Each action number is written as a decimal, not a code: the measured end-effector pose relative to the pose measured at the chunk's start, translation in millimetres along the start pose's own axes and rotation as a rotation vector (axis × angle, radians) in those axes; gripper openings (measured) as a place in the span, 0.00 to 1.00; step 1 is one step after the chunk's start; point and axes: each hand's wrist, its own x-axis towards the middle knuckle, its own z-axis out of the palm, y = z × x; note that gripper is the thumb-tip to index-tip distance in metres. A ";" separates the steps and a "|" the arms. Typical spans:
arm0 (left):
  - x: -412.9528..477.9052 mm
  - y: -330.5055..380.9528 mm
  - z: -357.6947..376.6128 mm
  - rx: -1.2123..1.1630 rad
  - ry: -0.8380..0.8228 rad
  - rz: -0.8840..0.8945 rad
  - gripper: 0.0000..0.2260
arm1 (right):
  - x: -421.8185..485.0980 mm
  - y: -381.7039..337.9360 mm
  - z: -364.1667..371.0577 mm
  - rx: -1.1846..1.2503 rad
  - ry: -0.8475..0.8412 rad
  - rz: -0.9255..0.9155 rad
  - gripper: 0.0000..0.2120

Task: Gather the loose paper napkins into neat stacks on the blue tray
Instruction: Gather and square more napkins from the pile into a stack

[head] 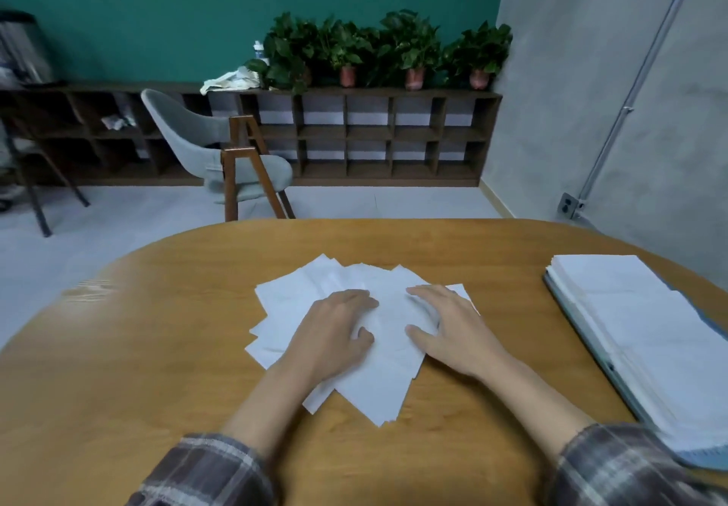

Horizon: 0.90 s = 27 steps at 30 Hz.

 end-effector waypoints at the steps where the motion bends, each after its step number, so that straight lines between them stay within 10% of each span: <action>1: -0.4 -3.3 5.5 -0.017 0.036 -0.007 0.22 | 2.3 1.5 6.3 0.025 0.049 0.032 0.26; 15: -1.8 -1.5 11.9 0.036 0.240 0.051 0.17 | 0.7 -0.6 24.4 0.407 0.291 -0.043 0.22; 27: -3.0 18.1 -13.1 -0.975 0.284 -0.078 0.20 | -7.9 -5.6 -2.9 0.984 0.153 -0.100 0.32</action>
